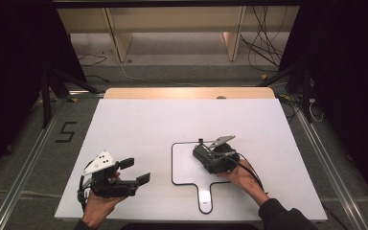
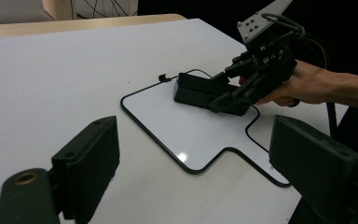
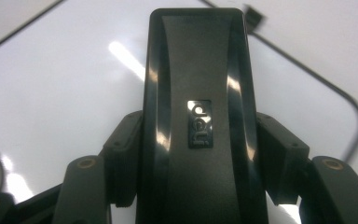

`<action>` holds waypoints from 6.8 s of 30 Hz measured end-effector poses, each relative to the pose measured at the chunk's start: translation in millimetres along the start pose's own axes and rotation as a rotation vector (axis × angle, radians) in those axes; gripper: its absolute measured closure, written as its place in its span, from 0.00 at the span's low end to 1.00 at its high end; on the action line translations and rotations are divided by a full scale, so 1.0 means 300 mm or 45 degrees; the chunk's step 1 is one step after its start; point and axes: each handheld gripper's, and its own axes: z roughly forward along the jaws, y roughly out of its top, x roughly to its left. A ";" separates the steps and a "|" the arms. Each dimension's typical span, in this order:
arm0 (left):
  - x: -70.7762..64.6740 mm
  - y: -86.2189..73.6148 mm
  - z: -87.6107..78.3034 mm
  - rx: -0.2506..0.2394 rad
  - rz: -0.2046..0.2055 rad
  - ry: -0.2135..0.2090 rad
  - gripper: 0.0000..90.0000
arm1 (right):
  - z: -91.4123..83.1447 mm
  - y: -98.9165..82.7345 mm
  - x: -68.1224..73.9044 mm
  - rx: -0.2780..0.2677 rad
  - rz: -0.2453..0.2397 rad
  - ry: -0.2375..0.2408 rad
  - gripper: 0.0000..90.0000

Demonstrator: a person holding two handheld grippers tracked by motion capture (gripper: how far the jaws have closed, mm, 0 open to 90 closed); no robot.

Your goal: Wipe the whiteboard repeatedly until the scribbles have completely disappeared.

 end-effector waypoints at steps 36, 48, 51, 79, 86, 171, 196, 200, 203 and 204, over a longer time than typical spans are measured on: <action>0.001 0.001 0.004 0.006 0.002 -0.001 0.17 | -0.002 -0.018 0.055 -0.034 -0.018 0.033 0.45; 0.000 0.001 0.003 0.003 -0.003 -0.002 0.17 | -0.043 -0.072 -0.031 -0.029 0.050 -0.041 0.45; 0.000 0.001 0.006 0.010 0.002 -0.004 0.17 | -0.042 -0.070 -0.017 -0.027 0.034 -0.032 0.45; 0.001 0.000 0.005 0.011 -0.001 -0.005 0.17 | -0.071 -0.073 -0.064 0.080 0.154 -0.124 0.45; 0.001 0.001 0.007 0.014 -0.001 -0.005 0.17 | -0.073 -0.069 -0.012 0.101 0.129 -0.064 0.45; 0.001 0.002 0.009 0.012 -0.002 -0.009 0.17 | -0.018 -0.037 -0.002 -0.015 0.062 -0.024 0.45; 0.003 0.001 0.008 0.009 -0.013 -0.007 0.17 | -0.023 -0.055 -0.010 -0.046 0.060 -0.031 0.46; 0.002 0.002 0.010 0.017 -0.003 -0.007 0.17 | -0.024 -0.052 0.068 -0.033 -0.033 0.029 0.46; 0.000 0.000 0.008 0.018 -0.005 -0.006 0.17 | -0.017 -0.034 0.031 -0.012 0.036 -0.012 0.46; 0.000 0.000 0.007 0.016 -0.004 -0.005 0.17 | -0.016 -0.033 0.004 -0.011 0.066 -0.033 0.46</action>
